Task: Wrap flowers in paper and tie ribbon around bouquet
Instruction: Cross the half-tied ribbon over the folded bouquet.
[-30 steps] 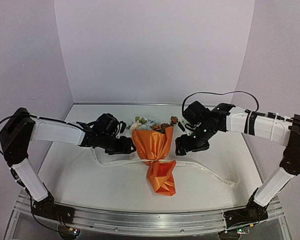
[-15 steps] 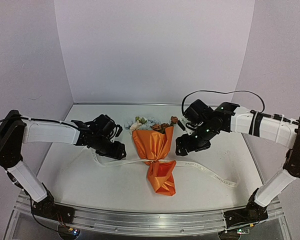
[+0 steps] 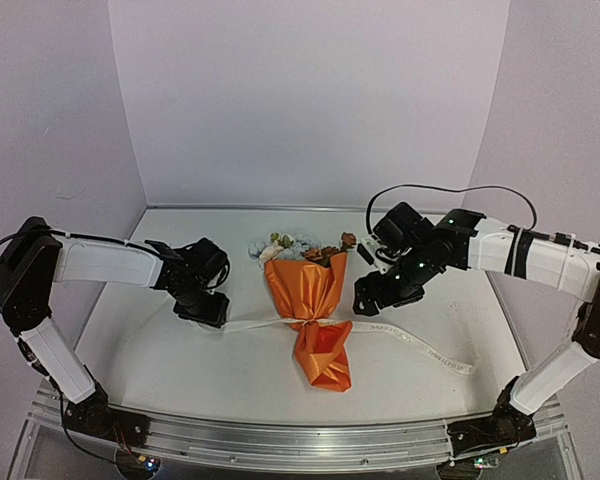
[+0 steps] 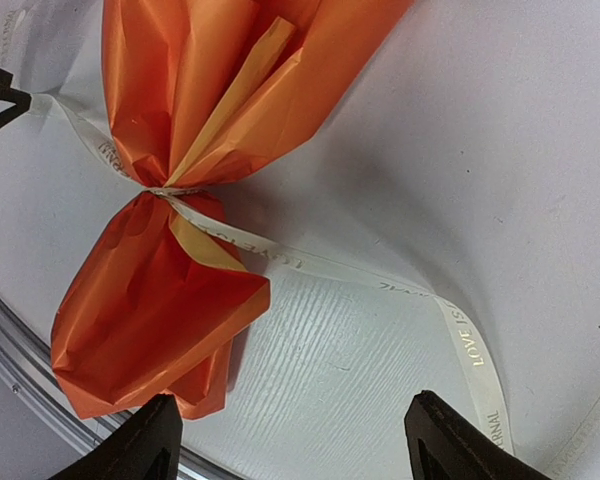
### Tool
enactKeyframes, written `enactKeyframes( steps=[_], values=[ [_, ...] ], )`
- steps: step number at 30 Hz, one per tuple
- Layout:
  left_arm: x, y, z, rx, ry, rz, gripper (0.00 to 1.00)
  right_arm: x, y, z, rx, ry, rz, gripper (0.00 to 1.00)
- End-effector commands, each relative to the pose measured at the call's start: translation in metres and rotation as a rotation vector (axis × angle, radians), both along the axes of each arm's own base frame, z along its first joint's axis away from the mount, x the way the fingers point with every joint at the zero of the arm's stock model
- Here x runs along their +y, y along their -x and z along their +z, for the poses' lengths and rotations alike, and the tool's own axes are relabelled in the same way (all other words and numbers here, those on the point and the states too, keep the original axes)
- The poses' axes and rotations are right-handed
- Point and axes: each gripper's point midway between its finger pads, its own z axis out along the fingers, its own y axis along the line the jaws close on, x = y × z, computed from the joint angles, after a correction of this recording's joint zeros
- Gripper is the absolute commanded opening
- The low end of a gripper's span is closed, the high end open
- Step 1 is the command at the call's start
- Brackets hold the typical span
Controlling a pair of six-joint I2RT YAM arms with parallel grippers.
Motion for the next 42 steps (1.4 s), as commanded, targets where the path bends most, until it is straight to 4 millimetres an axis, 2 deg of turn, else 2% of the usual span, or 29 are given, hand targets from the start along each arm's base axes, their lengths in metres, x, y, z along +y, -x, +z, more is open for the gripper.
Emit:
enactKeyframes(
  steps=[1, 8, 11, 17, 22, 26, 30, 32, 36, 39, 42],
  values=[
    [0.022, 0.006, 0.003, 0.010, -0.074, 0.063, 0.56, 0.003, 0.002, 0.011, -0.035, -0.038, 0.024, 0.80],
    [0.041, 0.006, 0.005, 0.009, -0.134, 0.174, 0.52, 0.003, 0.004, 0.009, -0.032, -0.045, 0.022, 0.79],
    [0.047, 0.007, 0.000, 0.023, -0.128, 0.208, 0.52, 0.003, 0.004, 0.009, -0.032, -0.046, 0.022, 0.79],
    [0.041, -0.003, -0.002, 0.022, -0.047, 0.267, 0.51, 0.005, 0.004, 0.011, -0.033, -0.053, 0.028, 0.79],
    [0.037, -0.010, -0.012, 0.037, 0.016, 0.314, 0.45, 0.006, 0.003, 0.012, -0.031, -0.057, 0.030, 0.79],
    [0.030, -0.010, -0.020, 0.062, 0.050, 0.320, 0.42, 0.007, 0.003, 0.013, -0.032, -0.057, 0.031, 0.79],
    [0.033, -0.006, -0.028, 0.083, 0.038, 0.333, 0.38, 0.010, 0.002, 0.015, -0.033, -0.061, 0.042, 0.79],
    [0.035, -0.005, -0.028, 0.079, 0.040, 0.337, 0.31, 0.012, 0.002, 0.017, -0.037, -0.060, 0.054, 0.79],
    [0.030, -0.004, -0.008, 0.058, 0.084, 0.306, 0.04, 0.024, 0.003, 0.028, -0.066, -0.064, 0.116, 0.77],
    [0.015, -0.005, 0.020, 0.021, 0.179, 0.239, 0.00, 0.039, 0.003, 0.036, -0.084, -0.085, 0.174, 0.76],
    [-0.005, 0.000, 0.052, 0.002, 0.314, 0.148, 0.00, 0.063, 0.004, 0.044, -0.107, -0.118, 0.255, 0.77]
  ],
)
